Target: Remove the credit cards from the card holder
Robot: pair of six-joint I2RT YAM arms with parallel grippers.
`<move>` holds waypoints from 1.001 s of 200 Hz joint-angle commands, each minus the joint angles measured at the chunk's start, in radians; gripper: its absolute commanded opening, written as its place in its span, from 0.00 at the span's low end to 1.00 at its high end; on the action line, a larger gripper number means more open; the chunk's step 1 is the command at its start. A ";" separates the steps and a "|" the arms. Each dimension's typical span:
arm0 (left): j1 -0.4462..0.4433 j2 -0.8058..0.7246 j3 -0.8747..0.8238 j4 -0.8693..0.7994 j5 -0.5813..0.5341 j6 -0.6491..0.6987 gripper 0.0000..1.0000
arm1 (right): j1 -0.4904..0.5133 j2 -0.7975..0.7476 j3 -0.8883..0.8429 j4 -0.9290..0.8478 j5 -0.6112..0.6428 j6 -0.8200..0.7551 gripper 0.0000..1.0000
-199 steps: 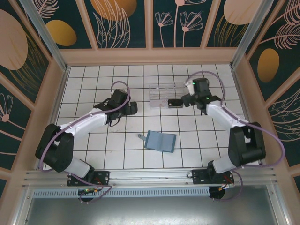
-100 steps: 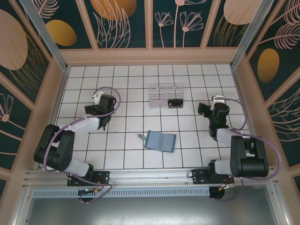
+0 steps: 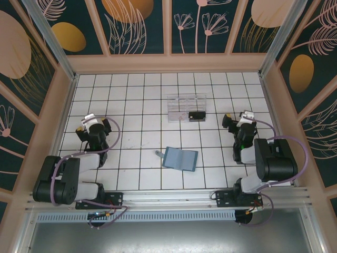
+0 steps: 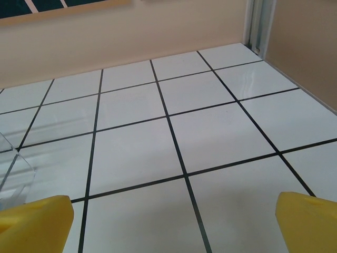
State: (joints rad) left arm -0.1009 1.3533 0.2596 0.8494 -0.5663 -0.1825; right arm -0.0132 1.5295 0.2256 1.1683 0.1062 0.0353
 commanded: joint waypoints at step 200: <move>0.075 0.168 -0.030 0.436 0.361 0.103 0.99 | 0.004 0.009 -0.009 0.109 0.014 -0.001 0.99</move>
State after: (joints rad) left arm -0.0299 1.5177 0.2401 1.2320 -0.2165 -0.0937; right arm -0.0132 1.5307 0.2241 1.2308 0.1066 0.0353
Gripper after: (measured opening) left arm 0.985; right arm 0.990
